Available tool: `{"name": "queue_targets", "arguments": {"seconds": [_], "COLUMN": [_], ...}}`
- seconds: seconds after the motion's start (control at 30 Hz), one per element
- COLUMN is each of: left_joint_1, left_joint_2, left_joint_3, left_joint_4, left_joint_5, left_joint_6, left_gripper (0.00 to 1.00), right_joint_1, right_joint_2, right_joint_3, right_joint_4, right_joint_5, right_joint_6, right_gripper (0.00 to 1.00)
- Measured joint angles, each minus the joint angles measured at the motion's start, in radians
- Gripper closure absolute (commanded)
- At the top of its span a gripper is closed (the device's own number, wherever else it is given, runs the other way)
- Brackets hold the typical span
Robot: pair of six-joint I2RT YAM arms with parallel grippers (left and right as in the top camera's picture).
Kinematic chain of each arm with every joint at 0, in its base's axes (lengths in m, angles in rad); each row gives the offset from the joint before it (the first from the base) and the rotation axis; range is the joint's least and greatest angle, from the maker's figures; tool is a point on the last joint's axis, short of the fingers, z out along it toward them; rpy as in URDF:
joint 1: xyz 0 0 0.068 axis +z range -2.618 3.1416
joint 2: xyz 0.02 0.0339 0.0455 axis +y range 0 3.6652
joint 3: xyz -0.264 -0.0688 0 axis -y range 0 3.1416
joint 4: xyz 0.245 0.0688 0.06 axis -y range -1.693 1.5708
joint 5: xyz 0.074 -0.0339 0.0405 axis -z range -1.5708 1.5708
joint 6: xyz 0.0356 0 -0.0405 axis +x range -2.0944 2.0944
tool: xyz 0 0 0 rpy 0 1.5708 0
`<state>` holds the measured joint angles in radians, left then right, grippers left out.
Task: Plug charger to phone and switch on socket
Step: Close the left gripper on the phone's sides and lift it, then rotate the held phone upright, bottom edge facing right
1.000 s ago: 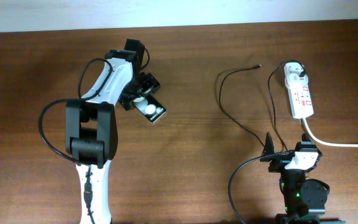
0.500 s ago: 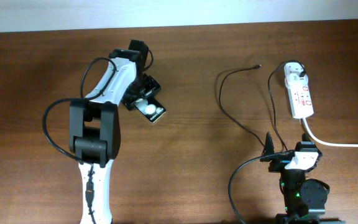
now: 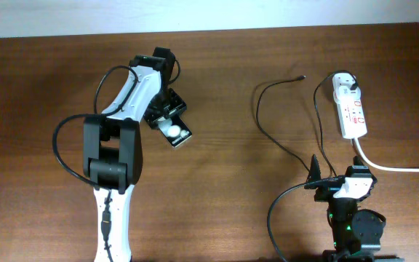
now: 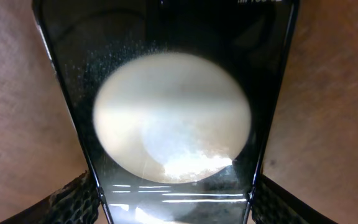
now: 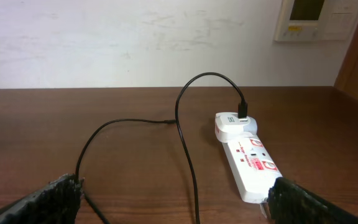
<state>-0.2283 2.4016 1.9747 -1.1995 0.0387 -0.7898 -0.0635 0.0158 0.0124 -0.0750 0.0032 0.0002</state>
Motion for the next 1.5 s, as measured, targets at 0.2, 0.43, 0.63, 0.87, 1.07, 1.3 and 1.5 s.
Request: {"name": "queue_targets", "arguments": {"seconds": [0.2,0.43,0.63,0.87,1.07,1.3,1.5], "left_joint_1": [0.000,0.000,0.000,0.000,0.000,0.000,0.000], "left_joint_2": [0.066,0.112,0.112,0.109,0.026,-0.129,-0.229], "left_joint_3": [0.135,0.419,0.547,0.550,0.550,0.550,0.550], "left_joint_4": [-0.200,-0.427,-0.484,-0.484,-0.484,-0.488,-0.488], "left_joint_5": [-0.005,-0.013,0.016,0.040,0.048,0.105,0.109], "left_joint_6": [0.030,0.069,0.118,0.153,0.195,0.257,0.278], "left_gripper": [0.30,0.30,0.29,0.29,0.29,0.27,0.25], "right_joint_1": [0.000,0.000,0.000,0.000,0.000,0.000,0.000], "right_joint_2": [0.000,0.000,0.000,0.000,0.000,0.000,0.000], "right_joint_3": [0.000,0.000,0.000,0.000,0.000,0.000,0.000], "right_joint_4": [0.000,0.000,0.000,0.000,0.000,0.000,0.000], "right_joint_5": [0.000,0.000,0.000,0.000,0.000,0.000,0.000], "right_joint_6": [0.000,0.000,0.000,0.000,0.000,0.000,0.000], "right_gripper": [0.01,0.01,0.01,0.01,0.01,0.01,0.01]}}
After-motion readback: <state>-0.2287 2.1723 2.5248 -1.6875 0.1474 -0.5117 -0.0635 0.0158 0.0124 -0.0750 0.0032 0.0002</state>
